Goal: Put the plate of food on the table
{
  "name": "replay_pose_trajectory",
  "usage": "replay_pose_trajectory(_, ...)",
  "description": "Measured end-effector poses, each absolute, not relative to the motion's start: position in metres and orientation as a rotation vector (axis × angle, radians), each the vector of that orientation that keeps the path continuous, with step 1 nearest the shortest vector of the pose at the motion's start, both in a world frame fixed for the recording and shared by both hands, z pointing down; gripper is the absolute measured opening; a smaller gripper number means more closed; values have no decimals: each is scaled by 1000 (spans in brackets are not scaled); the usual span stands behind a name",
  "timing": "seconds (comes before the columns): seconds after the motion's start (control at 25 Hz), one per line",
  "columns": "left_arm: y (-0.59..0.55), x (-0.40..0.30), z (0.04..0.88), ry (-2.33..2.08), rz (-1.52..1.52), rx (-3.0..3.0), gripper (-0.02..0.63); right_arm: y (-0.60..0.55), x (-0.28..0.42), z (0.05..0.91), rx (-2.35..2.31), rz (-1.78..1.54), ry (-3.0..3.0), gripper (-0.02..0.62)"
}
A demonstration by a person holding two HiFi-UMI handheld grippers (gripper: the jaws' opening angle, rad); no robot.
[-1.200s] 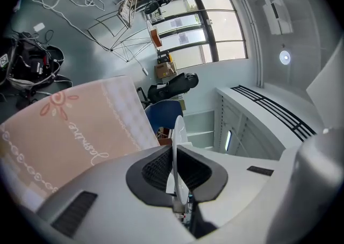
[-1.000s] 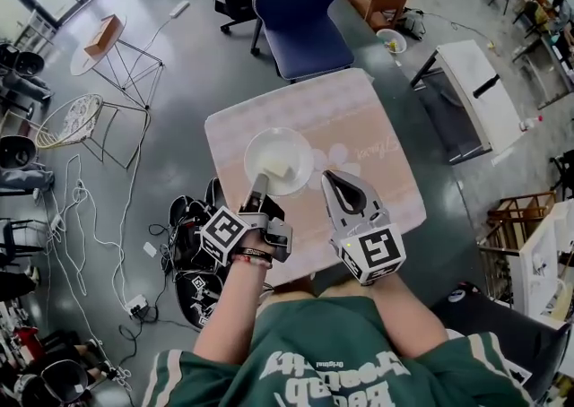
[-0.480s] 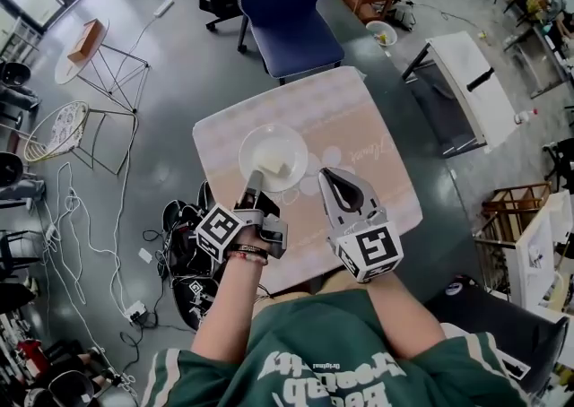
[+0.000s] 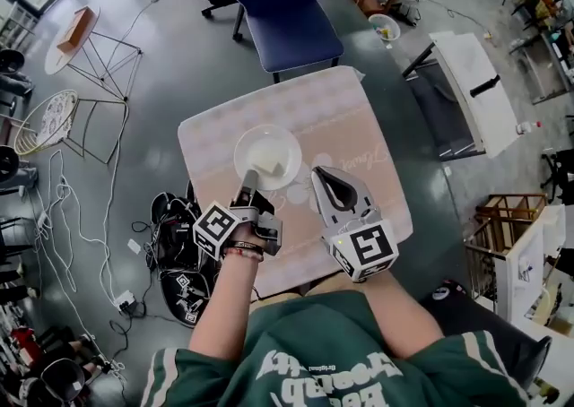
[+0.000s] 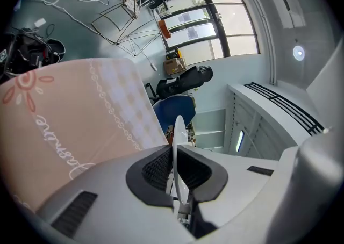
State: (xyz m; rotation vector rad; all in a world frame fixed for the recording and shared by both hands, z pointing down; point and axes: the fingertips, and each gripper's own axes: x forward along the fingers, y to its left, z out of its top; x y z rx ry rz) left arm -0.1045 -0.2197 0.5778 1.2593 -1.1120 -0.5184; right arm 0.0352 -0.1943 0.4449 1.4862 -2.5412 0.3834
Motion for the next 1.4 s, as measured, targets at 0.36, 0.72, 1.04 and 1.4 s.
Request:
replay_pose_trajectory(0.36,-245,-85,629,-1185,-477,1165,23,-229,49,476,1372,470,-2550,15)
replay_pose_trajectory(0.72,-260,-68,671,-1216,-399,1130,25,-258,65,501,1310,522,-2538,15)
replay_pose_trajectory(1.04,-263,-58,699,-1249,-293,1116,32,-268,77,518,1298,552,-2510,15)
replay_pose_trajectory(1.4,-261,-62,712,-1283,-256,1077,32,-271,75,524,1288,580,-2514,15)
